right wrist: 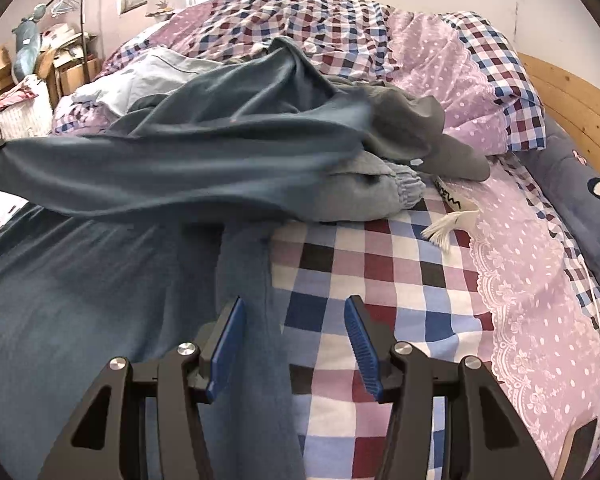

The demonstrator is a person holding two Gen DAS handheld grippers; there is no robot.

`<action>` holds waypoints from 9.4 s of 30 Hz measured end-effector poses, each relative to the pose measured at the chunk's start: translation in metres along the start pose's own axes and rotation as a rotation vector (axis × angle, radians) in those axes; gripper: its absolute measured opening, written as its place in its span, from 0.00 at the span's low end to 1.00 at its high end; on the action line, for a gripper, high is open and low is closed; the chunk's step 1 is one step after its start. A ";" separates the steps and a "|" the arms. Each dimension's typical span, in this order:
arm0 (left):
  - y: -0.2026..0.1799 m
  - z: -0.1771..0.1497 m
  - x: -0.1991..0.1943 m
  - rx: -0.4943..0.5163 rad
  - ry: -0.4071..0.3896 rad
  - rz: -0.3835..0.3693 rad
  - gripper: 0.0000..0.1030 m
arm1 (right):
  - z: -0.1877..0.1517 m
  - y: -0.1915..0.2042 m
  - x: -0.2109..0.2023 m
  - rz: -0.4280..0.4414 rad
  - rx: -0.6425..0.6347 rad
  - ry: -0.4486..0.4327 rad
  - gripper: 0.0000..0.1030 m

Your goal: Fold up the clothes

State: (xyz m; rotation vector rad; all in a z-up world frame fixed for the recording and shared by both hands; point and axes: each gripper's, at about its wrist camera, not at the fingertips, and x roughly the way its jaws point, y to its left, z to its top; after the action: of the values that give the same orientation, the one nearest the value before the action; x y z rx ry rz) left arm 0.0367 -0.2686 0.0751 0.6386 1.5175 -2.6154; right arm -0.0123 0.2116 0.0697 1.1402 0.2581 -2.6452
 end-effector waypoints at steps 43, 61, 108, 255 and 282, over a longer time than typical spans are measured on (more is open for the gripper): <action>0.020 -0.020 0.033 0.085 0.157 0.168 0.01 | 0.007 -0.098 0.035 -0.075 0.313 0.066 0.46; 0.030 -0.024 0.040 0.097 0.202 0.220 0.01 | 0.022 -0.107 0.002 0.000 0.311 0.146 0.54; 0.033 -0.038 0.036 0.208 0.449 0.240 0.09 | 0.029 0.192 0.051 0.179 -0.507 0.059 0.50; 0.046 0.020 0.010 0.099 0.179 0.028 0.37 | 0.243 -0.053 0.154 -0.044 0.015 0.067 0.01; 0.031 0.011 0.018 0.112 0.193 -0.007 0.37 | 0.219 -0.040 0.148 -0.260 -0.173 0.212 0.44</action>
State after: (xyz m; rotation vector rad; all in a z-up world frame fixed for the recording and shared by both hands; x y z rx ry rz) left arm 0.0248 -0.2908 0.0478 0.9207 1.4270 -2.7288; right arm -0.2731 0.1701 0.1126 1.4121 0.7057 -2.6484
